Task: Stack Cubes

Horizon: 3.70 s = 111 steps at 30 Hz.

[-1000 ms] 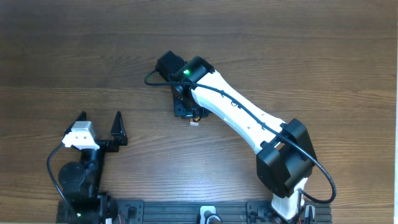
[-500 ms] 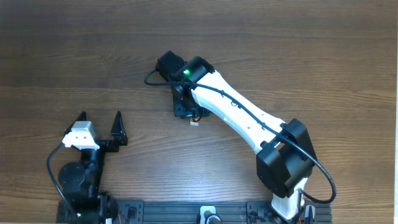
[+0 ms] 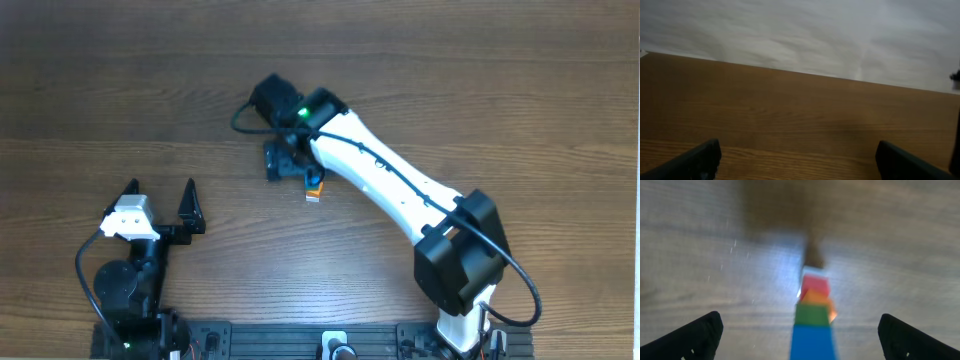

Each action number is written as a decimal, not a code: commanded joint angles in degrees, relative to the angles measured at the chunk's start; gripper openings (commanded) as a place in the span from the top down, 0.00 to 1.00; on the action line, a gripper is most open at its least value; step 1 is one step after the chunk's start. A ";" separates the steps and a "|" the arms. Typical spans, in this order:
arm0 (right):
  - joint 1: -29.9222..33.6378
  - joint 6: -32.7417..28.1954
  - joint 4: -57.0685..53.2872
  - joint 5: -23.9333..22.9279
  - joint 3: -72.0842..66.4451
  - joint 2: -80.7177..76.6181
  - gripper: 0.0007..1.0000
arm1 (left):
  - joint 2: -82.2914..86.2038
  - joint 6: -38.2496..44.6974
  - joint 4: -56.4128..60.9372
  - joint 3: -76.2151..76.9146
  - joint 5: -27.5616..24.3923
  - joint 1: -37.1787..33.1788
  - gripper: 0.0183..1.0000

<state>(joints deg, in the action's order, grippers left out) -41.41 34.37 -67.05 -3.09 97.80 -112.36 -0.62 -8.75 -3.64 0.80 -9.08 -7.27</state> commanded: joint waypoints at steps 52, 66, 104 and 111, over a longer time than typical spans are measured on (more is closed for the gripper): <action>41.97 -34.51 69.16 3.13 -86.40 93.44 0.01 | 0.46 0.85 0.20 -0.46 -0.50 -0.37 0.00; 42.86 -36.17 69.55 5.70 -93.92 112.04 0.01 | 0.46 0.85 0.17 -0.46 -0.50 -0.37 0.00; 42.86 -36.37 62.75 3.56 -97.50 112.04 0.01 | 0.46 0.85 0.20 -0.46 -0.50 -0.37 0.00; 42.86 -36.37 62.73 3.61 -97.50 112.04 0.01 | 0.46 0.85 0.17 -0.46 -0.50 -0.37 0.00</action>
<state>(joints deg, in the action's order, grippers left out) 1.04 -1.76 -4.32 0.97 0.73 -0.89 -0.58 -8.75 -3.62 0.73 -9.08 -7.27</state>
